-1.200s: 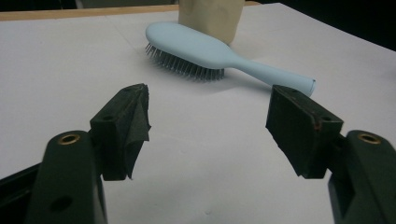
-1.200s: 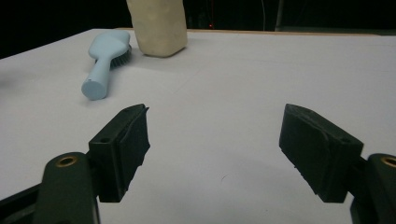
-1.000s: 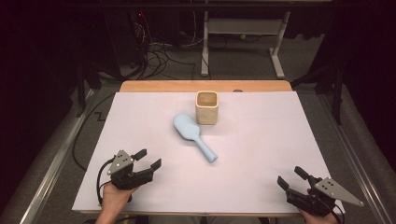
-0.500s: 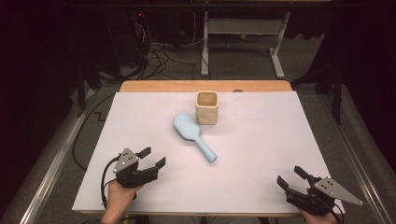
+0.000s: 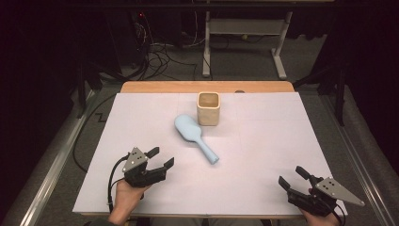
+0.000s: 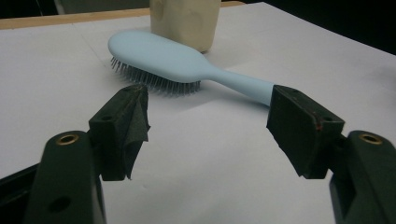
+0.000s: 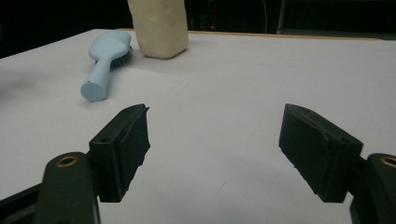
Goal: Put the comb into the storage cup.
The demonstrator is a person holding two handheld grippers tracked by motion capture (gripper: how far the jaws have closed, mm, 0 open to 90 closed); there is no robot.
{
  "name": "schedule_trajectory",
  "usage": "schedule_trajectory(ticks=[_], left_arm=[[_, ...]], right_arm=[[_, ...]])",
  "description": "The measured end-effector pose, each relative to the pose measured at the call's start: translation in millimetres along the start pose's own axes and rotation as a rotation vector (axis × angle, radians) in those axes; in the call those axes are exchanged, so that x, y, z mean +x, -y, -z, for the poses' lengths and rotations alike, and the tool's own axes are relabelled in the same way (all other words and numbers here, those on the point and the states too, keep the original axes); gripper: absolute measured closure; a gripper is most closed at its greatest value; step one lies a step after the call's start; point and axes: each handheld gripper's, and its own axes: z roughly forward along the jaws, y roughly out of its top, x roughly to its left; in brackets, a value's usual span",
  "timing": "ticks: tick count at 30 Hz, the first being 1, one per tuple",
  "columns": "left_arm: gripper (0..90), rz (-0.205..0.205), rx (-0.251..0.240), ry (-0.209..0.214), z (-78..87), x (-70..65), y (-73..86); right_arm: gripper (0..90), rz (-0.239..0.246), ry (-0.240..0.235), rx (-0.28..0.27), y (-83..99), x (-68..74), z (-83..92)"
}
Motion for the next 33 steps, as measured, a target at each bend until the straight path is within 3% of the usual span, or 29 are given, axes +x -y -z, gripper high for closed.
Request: schedule_trajectory(ticks=[17, 33], left_arm=[[30.5, -0.041, 0.01, 0.025, -18.6, -13.4, -12.2], [31.5, -0.046, 0.027, 0.052, -35.4, -22.4, -17.0]], right_arm=[[24.8, 0.003, -0.001, -0.002, -0.3, 0.5, -0.5], [24.9, 0.012, 0.002, -0.002, -0.9, 0.9, -3.2]])
